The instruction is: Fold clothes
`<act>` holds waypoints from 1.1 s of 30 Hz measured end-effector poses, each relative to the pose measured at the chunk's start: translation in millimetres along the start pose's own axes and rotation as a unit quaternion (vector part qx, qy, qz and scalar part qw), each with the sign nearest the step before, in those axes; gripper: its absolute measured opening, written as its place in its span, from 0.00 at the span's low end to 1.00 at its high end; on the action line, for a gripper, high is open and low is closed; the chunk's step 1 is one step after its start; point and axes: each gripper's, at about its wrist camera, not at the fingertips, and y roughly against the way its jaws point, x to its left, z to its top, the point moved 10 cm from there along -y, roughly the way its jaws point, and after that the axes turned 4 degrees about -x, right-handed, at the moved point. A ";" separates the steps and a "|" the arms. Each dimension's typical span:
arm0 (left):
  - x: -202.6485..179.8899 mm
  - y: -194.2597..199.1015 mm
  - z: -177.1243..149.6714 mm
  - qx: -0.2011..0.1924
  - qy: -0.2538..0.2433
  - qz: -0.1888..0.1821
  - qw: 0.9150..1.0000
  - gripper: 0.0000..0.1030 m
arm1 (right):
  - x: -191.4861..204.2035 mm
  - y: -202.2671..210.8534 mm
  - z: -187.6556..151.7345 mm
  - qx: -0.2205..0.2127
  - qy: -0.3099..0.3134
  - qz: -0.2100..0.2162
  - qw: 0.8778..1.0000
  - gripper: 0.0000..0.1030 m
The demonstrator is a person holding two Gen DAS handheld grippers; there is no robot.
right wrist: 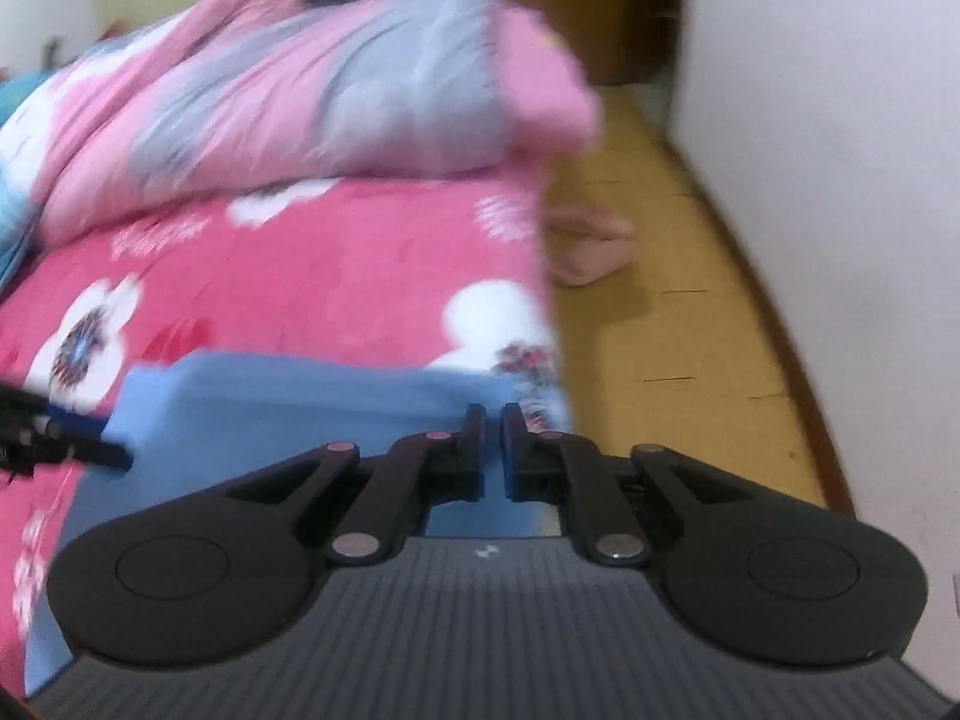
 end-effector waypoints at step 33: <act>-62.7 9.9 8.2 -0.013 0.019 0.021 0.999 0.53 | 143.4 98.7 -93.2 0.120 0.098 0.216 0.964 0.05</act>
